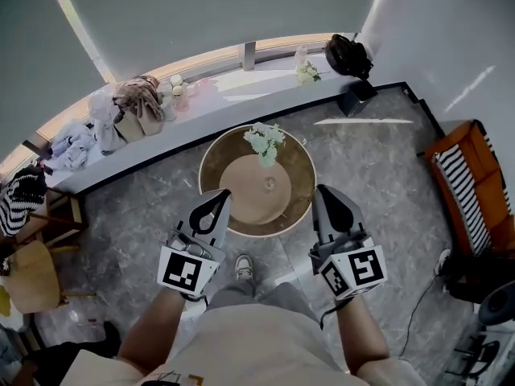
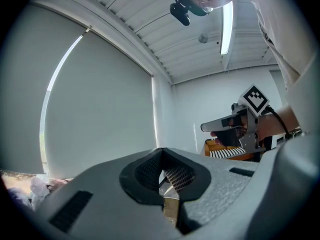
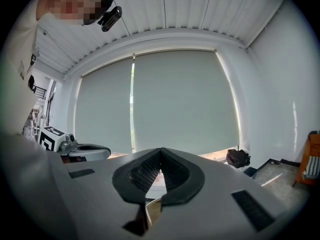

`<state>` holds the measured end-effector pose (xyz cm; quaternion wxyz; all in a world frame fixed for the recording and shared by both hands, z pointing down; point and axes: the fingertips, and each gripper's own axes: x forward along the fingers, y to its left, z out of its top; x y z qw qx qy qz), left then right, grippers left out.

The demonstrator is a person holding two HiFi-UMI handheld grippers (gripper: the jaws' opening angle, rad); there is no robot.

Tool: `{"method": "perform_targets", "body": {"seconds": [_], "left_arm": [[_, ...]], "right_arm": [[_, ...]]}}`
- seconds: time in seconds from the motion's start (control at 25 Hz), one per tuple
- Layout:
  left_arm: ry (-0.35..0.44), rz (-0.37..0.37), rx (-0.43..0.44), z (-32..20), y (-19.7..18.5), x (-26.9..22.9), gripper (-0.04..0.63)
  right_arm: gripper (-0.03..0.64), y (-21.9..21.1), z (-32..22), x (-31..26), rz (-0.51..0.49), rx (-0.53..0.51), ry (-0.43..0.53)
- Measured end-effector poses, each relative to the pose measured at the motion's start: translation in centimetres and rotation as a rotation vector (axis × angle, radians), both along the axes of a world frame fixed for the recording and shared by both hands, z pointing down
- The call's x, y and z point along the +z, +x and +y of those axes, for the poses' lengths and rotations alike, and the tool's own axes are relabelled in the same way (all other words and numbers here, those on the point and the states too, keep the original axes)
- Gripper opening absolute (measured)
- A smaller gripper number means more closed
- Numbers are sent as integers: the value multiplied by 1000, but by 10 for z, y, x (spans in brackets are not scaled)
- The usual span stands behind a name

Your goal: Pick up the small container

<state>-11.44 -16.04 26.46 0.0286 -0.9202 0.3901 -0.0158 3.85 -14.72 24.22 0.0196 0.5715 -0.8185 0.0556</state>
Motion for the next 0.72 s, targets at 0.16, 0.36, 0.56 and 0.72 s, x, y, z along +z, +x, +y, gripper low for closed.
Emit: {"method": "perform_targets", "body": {"seconds": [0.16, 0.36, 0.56, 0.72], "left_arm": [[-15, -4, -4, -13, 1, 6, 8], [-36, -6, -30, -34, 4, 16, 8], [-65, -23, -56, -51, 15, 33, 8], [-79, -34, -65, -62, 28, 47, 8]], "right_arm": [[5, -1, -19, 3, -7, -11, -7], [5, 2, -43, 17, -17, -30, -17], [6, 11, -62, 41, -43, -52, -51], [55, 17, -74, 58, -57, -85, -66]]}}
